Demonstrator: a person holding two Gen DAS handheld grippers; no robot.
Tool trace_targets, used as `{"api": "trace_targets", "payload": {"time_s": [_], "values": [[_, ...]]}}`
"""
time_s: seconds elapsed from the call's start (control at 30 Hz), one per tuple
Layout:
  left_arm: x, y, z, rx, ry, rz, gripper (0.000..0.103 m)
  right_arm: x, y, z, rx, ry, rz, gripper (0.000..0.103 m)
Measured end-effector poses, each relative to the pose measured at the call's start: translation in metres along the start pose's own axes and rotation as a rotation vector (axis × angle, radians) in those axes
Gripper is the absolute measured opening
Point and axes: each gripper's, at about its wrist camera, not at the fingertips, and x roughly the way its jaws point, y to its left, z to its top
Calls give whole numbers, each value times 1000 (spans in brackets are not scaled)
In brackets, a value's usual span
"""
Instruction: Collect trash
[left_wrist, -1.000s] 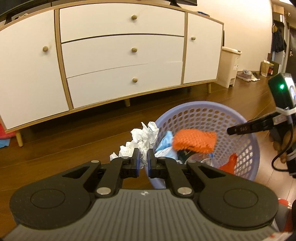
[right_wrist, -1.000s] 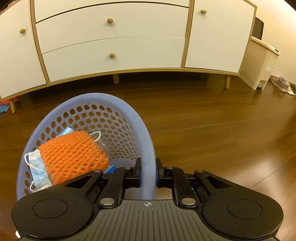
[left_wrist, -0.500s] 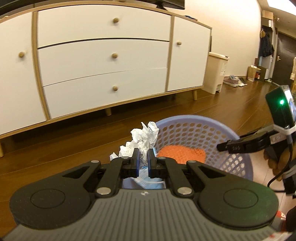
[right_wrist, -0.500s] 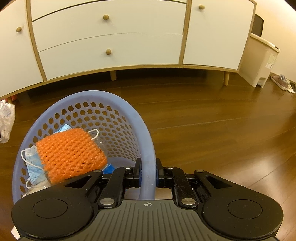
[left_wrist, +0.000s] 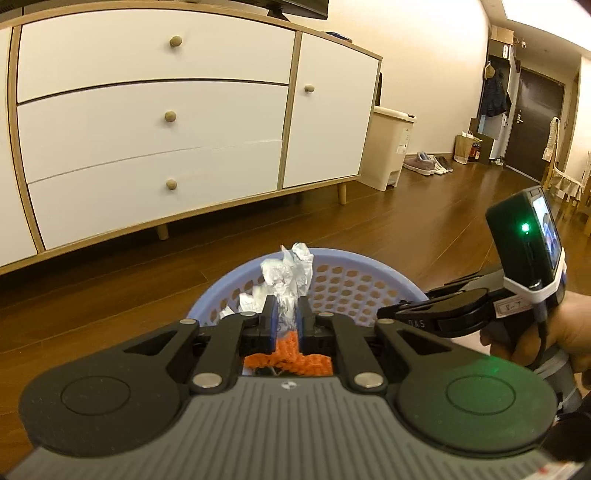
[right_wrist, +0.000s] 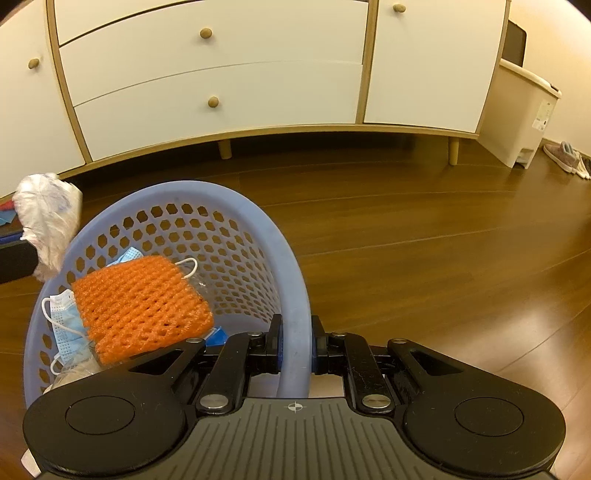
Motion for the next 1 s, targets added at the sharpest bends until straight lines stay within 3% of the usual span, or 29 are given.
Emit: {"api": "trace_targets", "payload": {"time_s": [0.2, 1.0], "values": [[-5, 3, -2, -14, 8, 5, 21, 0, -1, 0, -1, 3, -2, 9], [-12, 19, -15, -32, 51, 66, 22, 1, -1, 2, 9, 10, -6, 9]]}}
